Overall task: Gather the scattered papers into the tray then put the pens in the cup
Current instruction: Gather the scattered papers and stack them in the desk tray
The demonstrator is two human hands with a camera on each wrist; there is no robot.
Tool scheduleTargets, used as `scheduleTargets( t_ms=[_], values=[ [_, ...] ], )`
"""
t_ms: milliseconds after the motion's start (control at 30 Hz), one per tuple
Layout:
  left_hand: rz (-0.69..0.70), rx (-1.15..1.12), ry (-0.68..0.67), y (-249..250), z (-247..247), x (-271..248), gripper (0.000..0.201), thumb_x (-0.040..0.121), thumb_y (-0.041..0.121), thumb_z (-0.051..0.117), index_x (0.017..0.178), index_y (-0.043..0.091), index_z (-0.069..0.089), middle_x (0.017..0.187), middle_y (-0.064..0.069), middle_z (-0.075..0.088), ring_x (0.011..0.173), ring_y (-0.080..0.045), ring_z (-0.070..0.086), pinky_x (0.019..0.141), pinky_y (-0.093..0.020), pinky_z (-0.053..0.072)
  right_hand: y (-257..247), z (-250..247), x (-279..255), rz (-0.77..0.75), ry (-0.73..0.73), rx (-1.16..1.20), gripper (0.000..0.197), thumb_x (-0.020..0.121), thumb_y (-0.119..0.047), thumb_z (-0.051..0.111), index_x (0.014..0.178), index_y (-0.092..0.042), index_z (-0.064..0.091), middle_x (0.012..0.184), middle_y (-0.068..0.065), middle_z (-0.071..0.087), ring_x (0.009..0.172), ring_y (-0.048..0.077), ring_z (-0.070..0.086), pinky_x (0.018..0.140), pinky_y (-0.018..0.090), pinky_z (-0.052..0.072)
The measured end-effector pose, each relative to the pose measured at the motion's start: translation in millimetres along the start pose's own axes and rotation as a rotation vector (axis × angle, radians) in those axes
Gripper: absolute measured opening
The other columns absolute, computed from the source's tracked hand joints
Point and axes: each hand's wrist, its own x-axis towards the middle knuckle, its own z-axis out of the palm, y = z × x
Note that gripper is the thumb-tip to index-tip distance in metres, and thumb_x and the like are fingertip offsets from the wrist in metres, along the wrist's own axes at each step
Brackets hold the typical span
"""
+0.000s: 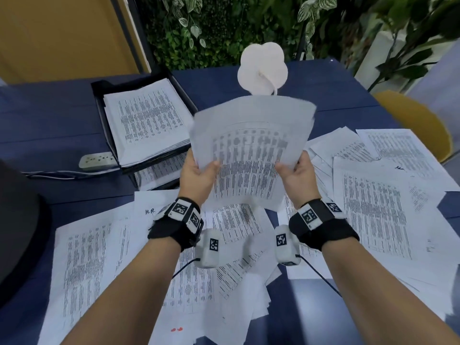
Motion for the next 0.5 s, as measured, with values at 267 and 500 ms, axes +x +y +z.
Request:
scheduleTargets(
  t_ms=[267,500],
  values=[
    [-0.112,-0.042,-0.029,-4.1,-8.2,8.3,0.052,0.084,0.007,0.066,0.131,0.008,0.043,0.122,-0.005,0.062,0.112,-0.018,0.06,0.104,-0.045,0.043,3.2,-0.5,1.8,0.073,-0.035,0.049,0.042,0.084,0.009,0.052,0.119,-0.015,0.052,0.105,-0.001,0.064,0.102,0.019,0.06,0.095,0.038,0.047],
    [-0.01,0.0,-0.037,-0.4,7.1,10.4,0.037,0.093,0.003,0.053,0.127,0.014,0.042,0.114,0.011,0.06,0.098,0.011,0.06,0.086,-0.012,0.049,-4.9,6.6,3.8,0.003,0.028,0.067,0.038,0.089,0.004,0.05,0.119,-0.018,0.046,0.109,-0.004,0.063,0.092,0.002,0.061,0.09,0.029,0.05]
  ],
)
